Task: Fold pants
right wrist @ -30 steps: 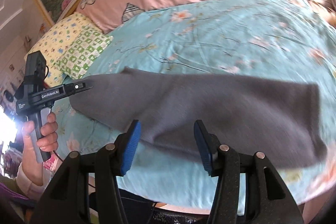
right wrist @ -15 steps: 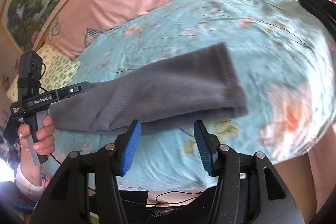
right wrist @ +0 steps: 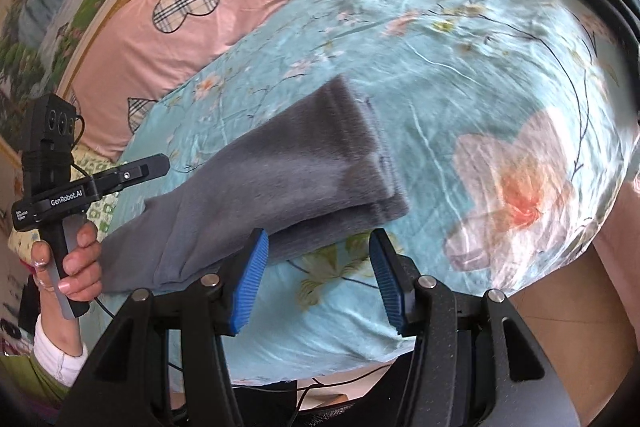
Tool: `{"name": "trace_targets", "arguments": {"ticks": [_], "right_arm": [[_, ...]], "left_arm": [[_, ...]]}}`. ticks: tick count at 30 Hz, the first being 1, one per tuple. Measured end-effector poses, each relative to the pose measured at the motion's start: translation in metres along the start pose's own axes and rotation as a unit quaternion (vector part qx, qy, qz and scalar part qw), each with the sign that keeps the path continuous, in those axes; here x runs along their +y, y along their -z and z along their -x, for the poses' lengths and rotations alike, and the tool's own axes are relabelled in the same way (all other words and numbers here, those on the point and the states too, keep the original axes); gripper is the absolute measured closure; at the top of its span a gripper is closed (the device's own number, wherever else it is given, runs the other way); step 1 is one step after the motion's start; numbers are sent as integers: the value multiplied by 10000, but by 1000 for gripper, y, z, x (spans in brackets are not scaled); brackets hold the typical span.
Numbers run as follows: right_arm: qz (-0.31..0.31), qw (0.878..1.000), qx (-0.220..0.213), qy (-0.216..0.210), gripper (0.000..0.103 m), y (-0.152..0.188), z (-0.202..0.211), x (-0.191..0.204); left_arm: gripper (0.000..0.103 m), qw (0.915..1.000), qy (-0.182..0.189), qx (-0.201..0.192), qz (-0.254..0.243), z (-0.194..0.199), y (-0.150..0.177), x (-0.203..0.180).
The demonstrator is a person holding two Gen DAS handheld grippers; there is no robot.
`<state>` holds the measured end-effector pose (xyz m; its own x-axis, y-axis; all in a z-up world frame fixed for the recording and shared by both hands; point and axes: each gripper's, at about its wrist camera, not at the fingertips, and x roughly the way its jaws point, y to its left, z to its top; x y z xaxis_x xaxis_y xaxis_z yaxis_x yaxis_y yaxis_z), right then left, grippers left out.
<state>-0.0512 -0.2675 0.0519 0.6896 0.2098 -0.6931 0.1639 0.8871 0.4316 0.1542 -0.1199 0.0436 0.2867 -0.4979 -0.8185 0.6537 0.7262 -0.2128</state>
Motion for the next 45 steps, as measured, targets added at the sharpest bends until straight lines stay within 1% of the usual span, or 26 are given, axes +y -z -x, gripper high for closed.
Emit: {"name": "trace_targets", "arguments": {"ticks": [5,10,15,17,18,20,22,25,27,28,29,30,31,32,34,36,38,40,41,43,44,45], "right_arm": [[-373,9992,20,-107,49,1,-2,-10],[-830,9954,-69,-471,49,-2,-3,-15],[-1347,9876,-112,-800,43,3,-1,-22],[-1454,9853,-122,-888,36,6,3,-24],[-1493,9846,-153,-895,34,7,5,-24],[-1507,9844,-273,-865,34,6,8,-24],[-1539,9845,-398,-737,34,4,7,-28],[-1855,9773,-409,-937,34,3,-1,-37],[-1853,9768,-454,-975,41,4,-1,-39],[-1788,9784,-472,-921,48,4,-1,-39],[-1729,9802,-465,-848,60,4,0,-39],[-1664,9820,-476,-761,68,5,0,-39],[-1615,9831,-478,-713,84,5,1,-40],[-1581,9835,-460,-744,89,5,0,-41],[-1572,9824,-535,-859,91,7,4,-44],[-1462,9838,-597,-845,92,6,9,-45],[-1376,9850,-624,-833,92,4,11,-46],[-1332,9862,-585,-792,92,4,8,-46],[-1295,9871,-567,-751,92,4,6,-45],[-1230,9884,-543,-707,92,5,4,-44],[-1200,9889,-535,-694,92,4,3,-44],[-1180,9892,-532,-693,92,4,3,-44]], "left_arm": [[43,9988,175,270,-380,-24,-16,-12],[42,9943,421,548,-807,-42,-30,-25],[42,9893,508,853,-1068,-59,-44,-33],[42,9866,669,981,-1120,-64,-49,-35],[42,9848,756,1052,-1158,-67,-51,-36],[42,9810,866,1173,-1279,-73,-56,-42],[42,9780,901,1274,-1387,-80,-60,-48],[42,9729,968,1485,-1486,-92,-66,-55],[42,9686,1063,1606,-1571,-101,-68,-63],[42,9662,1116,1664,-1620,-104,-69,-67],[42,9630,1149,1744,-1704,-109,-69,-72],[42,9608,1161,1796,-1766,-112,-70,-76],[42,9576,1188,1865,-1847,-116,-70,-81],[42,9540,1212,1948,-1932,-121,-70,-85],[42,9494,1204,2089,-2015,-131,-70,-90],[42,9446,1315,2228,-2020,-139,-72,-92],[42,9415,1424,2301,-2007,-145,-74,-93],[45,9399,1500,2327,-1999,-148,-76,-93],[47,9398,1535,2327,-1978,-149,-77,-92],[59,9405,1611,2315,-1897,-151,-79,-91],[62,9413,1635,2282,-1877,-151,-80,-89],[69,9419,1646,2249,-1873,-150,-81,-88]]}}
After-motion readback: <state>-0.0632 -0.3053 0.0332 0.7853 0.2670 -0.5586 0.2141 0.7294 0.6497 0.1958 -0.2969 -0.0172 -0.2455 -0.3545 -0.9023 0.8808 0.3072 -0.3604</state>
